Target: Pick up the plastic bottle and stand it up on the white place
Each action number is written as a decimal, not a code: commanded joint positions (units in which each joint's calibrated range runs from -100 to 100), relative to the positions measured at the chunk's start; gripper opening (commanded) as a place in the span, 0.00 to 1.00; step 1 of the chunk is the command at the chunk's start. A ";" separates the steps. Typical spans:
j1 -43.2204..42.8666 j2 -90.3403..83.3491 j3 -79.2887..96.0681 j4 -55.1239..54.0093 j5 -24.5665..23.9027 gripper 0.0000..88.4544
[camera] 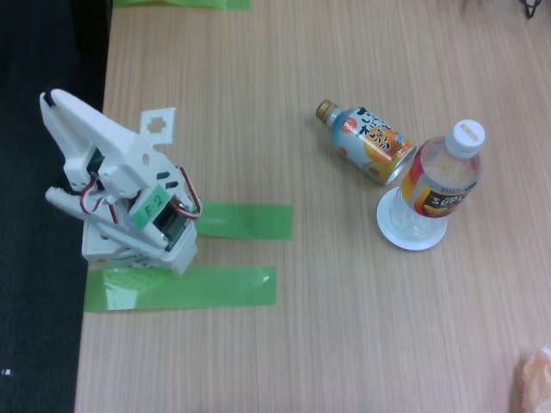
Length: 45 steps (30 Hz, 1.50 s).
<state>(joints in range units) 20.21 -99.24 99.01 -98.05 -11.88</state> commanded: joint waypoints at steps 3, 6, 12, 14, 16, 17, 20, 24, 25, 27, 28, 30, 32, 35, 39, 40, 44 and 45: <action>-11.25 0.08 0.36 -1.35 0.36 0.03; -13.99 0.08 0.36 -1.35 0.42 0.03; -14.28 0.08 0.36 -1.35 6.24 0.03; -14.28 0.08 0.36 -1.35 8.44 0.03; -14.06 0.08 0.36 -1.35 9.55 0.03; -13.99 0.08 0.36 -1.35 9.60 0.03; -14.14 0.08 0.36 -1.35 9.60 0.03; -14.36 0.08 0.36 -1.35 9.39 0.04; -14.36 0.08 0.36 -1.35 9.23 0.04; -14.36 0.08 0.36 -1.35 9.23 0.04; -14.36 0.08 0.36 -1.35 9.18 0.04; -14.36 0.08 0.36 -1.35 9.18 0.04; -14.36 0.17 0.36 -1.35 9.18 0.04; -14.36 0.25 0.36 -1.35 9.18 0.04; -14.14 0.17 0.36 -1.35 9.18 0.04; -14.06 0.17 0.36 -1.35 9.18 0.04; -14.06 0.17 0.36 -1.35 9.18 0.04; -14.06 0.17 0.36 -1.35 9.18 0.04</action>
<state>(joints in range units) 6.24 -99.24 99.01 -98.05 -2.52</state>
